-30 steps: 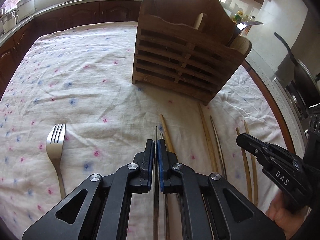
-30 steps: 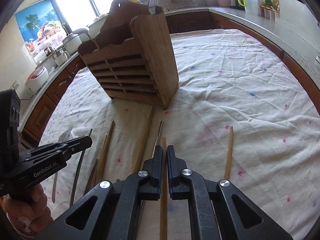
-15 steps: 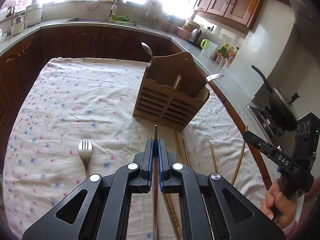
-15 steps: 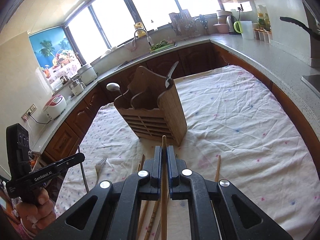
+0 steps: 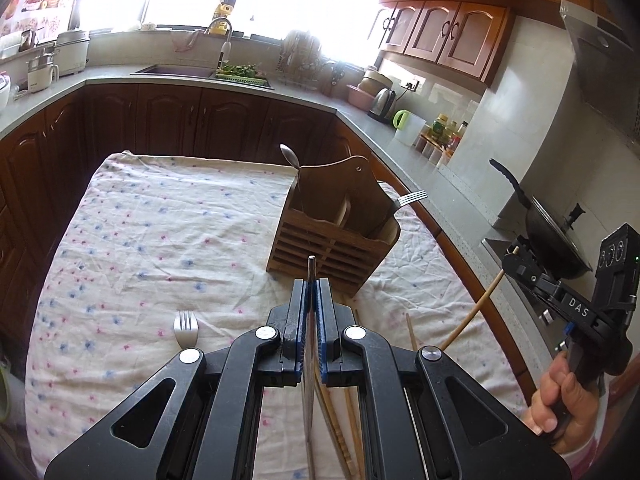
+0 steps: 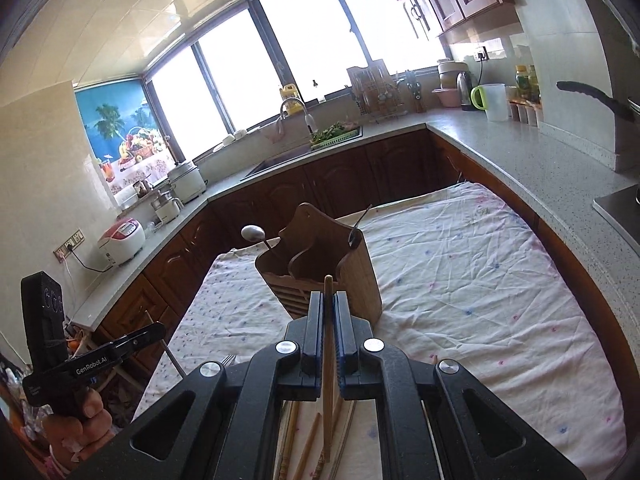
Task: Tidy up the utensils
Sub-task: 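Carry the metal chopstick into the holder and open the left tool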
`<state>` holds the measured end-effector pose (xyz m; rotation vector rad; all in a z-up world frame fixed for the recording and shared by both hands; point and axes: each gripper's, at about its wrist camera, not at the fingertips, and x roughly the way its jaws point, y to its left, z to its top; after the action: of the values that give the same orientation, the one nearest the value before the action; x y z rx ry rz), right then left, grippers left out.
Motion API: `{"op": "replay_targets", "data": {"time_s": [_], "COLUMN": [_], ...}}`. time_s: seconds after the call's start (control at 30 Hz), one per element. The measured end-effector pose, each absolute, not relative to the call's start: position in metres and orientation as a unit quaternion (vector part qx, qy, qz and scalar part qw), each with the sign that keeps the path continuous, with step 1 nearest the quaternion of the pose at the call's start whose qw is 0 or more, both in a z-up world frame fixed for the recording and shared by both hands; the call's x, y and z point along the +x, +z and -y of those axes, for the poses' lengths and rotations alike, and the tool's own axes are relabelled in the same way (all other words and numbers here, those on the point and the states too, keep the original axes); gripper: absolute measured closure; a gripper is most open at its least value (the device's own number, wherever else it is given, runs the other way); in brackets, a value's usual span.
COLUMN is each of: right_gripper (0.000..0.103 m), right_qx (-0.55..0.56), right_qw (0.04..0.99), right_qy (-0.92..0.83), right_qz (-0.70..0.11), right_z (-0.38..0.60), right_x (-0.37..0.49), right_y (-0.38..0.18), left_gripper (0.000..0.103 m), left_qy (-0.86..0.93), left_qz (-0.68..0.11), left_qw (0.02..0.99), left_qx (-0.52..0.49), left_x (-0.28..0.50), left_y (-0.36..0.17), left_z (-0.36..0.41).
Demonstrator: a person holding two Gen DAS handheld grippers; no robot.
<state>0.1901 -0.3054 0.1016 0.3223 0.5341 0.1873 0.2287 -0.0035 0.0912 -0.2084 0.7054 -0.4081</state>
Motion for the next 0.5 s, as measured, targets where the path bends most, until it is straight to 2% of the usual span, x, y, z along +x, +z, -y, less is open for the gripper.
{"op": "replay_targets", "data": {"time_s": [0.5], "right_gripper": [0.098], "right_qx": [0.165], "right_qw": [0.96], "right_qy": [0.092], "right_qz": [-0.208], "right_z": [0.312], "right_x": [0.209], "right_y": [0.138], "left_gripper": [0.099], "left_qy": [-0.195], "left_qz": [-0.281], "left_qw": [0.932], "left_qx": [-0.12], "left_x": [0.252], "left_y": [0.133], "left_z": [0.0]}}
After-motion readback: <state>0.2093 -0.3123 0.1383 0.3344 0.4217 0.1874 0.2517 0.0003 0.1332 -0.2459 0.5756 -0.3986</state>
